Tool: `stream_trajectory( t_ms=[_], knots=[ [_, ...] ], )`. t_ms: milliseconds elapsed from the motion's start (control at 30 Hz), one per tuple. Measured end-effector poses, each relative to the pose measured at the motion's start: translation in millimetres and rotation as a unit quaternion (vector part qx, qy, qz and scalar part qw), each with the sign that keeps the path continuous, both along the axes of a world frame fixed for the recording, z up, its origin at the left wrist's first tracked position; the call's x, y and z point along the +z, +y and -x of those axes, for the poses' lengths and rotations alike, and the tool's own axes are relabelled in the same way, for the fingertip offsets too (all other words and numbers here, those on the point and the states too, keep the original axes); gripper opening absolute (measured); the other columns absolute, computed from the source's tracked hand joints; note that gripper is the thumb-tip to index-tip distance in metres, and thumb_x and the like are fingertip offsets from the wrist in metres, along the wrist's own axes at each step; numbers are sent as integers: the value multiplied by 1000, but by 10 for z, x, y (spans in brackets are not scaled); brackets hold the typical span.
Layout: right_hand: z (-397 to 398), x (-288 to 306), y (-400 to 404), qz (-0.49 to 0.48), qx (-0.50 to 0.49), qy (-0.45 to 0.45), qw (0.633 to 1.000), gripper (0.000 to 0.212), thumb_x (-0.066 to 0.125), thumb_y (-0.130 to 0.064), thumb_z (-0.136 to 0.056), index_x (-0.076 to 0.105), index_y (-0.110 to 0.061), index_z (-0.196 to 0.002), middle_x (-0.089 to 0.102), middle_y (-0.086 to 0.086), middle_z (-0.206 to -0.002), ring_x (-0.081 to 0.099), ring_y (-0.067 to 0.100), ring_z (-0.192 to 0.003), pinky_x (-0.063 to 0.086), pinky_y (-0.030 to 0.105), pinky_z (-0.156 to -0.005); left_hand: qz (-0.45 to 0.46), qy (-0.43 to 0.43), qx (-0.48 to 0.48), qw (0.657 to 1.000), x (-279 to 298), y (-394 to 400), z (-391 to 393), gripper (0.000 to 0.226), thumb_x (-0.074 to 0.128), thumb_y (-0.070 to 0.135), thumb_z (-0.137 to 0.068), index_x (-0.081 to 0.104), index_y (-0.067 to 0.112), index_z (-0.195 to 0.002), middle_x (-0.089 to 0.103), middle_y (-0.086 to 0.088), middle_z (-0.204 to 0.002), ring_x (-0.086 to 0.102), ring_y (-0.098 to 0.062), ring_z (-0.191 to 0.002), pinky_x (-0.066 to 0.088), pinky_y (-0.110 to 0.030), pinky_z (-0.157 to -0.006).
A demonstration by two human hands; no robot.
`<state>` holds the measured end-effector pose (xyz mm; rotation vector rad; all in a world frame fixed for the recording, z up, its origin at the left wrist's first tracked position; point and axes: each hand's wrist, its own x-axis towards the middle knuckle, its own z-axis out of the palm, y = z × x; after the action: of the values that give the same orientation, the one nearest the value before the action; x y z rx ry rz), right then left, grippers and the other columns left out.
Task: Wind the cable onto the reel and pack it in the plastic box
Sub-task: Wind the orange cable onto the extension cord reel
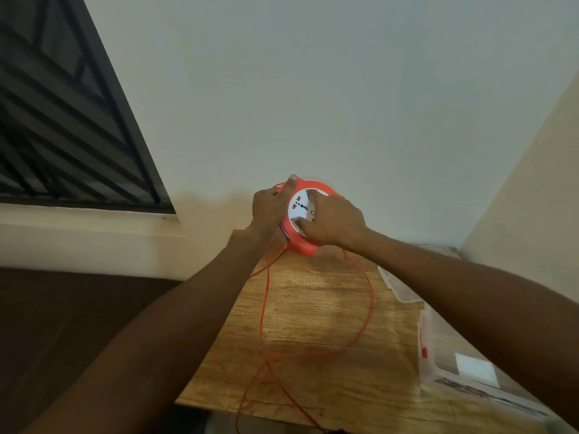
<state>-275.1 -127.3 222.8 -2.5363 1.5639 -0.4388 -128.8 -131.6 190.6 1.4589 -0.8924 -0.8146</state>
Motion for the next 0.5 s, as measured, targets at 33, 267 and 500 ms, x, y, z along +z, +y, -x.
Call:
stream_trajectory(
  t_ms=[33,267,500],
  knots=[
    [-9,-13,25,-27,0,-22,999,64,45,-57,-91,44,-21,-143,61,4,-131,58,28,-116,50,42,-91,-6,-6,-6,1000,-23,5,-22,37,71,52,-91,75,23,-70,78,6,-65,75,-9,-62,60,-28,-61],
    [98,82,254,202,135,163,956,43,66,-31,-86,60,-19,-126,70,10,-112,68,28,-91,47,33,-62,-35,-30,-45,998,-75,41,-133,33,64,62,-92,74,33,-80,79,8,-75,79,-19,-74,64,-33,-69],
    [233,364,84,197,333,356,851,54,69,-20,-87,50,-36,-135,38,6,-143,56,29,-111,53,36,-62,-64,-55,-118,989,22,66,-279,46,68,60,-90,80,16,-82,82,-9,-84,79,-26,-72,64,-34,-65]
  ],
)
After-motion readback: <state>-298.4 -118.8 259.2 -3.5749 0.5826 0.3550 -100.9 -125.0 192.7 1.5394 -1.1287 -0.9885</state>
